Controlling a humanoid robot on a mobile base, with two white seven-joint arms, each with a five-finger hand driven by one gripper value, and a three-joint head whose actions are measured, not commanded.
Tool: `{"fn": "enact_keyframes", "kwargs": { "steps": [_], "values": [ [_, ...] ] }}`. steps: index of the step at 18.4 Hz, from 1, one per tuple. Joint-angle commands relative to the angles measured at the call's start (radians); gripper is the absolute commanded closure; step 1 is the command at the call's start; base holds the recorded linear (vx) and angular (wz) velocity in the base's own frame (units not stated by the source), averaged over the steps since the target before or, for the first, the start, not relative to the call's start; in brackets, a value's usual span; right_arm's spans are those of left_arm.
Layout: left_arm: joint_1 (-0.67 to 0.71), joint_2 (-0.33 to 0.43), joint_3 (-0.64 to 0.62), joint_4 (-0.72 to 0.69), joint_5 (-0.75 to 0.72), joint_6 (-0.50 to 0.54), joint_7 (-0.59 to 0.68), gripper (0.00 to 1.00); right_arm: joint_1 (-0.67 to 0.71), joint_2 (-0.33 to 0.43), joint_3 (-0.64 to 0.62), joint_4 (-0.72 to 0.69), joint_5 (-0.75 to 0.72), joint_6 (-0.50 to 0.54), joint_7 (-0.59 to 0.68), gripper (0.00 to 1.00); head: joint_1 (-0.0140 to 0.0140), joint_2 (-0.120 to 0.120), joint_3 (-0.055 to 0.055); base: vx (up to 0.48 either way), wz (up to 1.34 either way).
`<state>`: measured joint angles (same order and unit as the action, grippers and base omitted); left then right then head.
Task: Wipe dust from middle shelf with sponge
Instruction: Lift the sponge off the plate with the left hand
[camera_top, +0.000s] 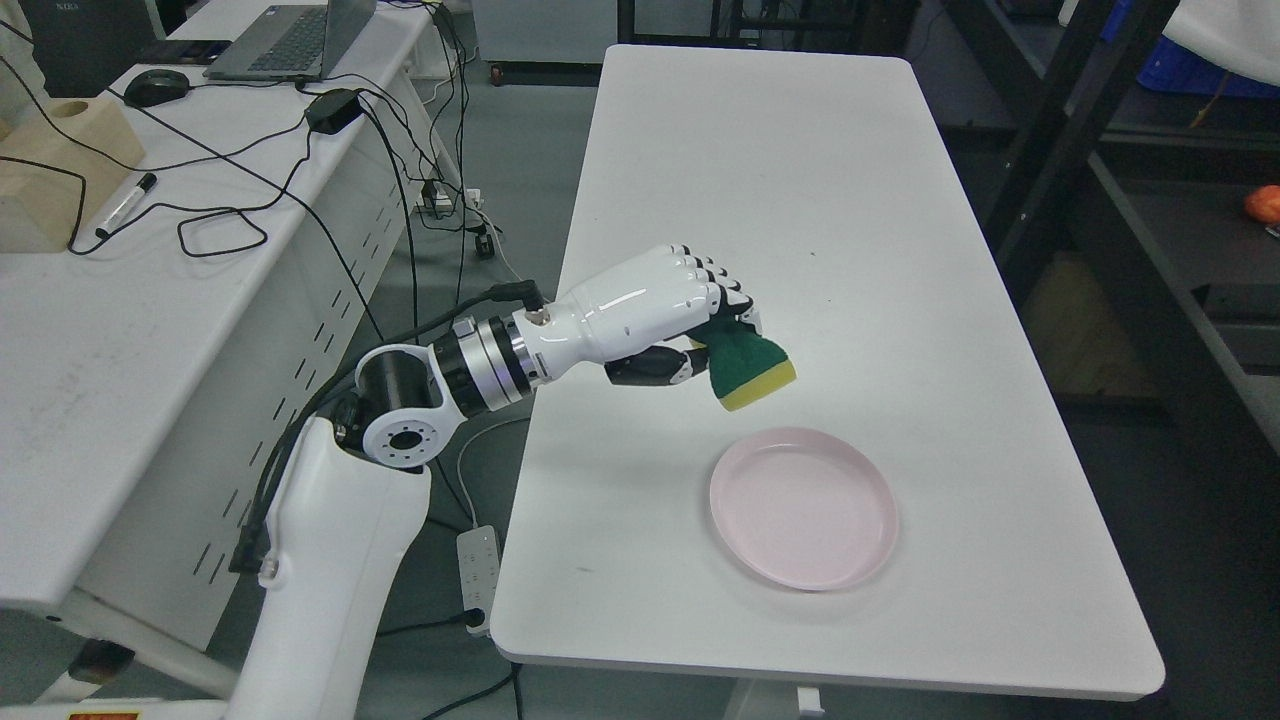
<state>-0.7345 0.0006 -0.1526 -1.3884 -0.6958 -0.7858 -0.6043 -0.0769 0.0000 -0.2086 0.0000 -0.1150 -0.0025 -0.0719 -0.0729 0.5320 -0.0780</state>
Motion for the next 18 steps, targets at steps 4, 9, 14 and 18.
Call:
{"fn": "enact_keyframes", "kwargs": {
  "steps": [4, 9, 14, 18],
  "values": [
    [0.0, 0.017, 0.062, -0.055, 0.013, 0.0, 0.001, 0.99, 0.0, -0.017, 0.0, -0.017, 0.0, 0.075, 0.0, 0.0, 0.0, 0.0, 0.0, -0.183, 0.06],
    [-0.005, 0.017, 0.064, -0.055, 0.013, 0.0, 0.001, 0.99, 0.0, -0.017, 0.0, -0.017, 0.0, 0.073, -0.002, 0.0, 0.0, 0.0, 0.0, -0.252, -0.08],
    [-0.014, 0.017, 0.064, -0.055, 0.018, 0.0, 0.001, 0.99, 0.0, -0.017, 0.0, -0.017, 0.0, 0.073, 0.0, 0.0, 0.0, 0.0, 0.0, -0.234, -0.45],
    [-0.051, 0.017, 0.064, -0.055, 0.032, 0.0, 0.0, 0.99, 0.0, -0.017, 0.0, -0.017, 0.0, 0.073, 0.0, 0.0, 0.0, 0.0, 0.0, -0.254, -0.67]
  ]
}}
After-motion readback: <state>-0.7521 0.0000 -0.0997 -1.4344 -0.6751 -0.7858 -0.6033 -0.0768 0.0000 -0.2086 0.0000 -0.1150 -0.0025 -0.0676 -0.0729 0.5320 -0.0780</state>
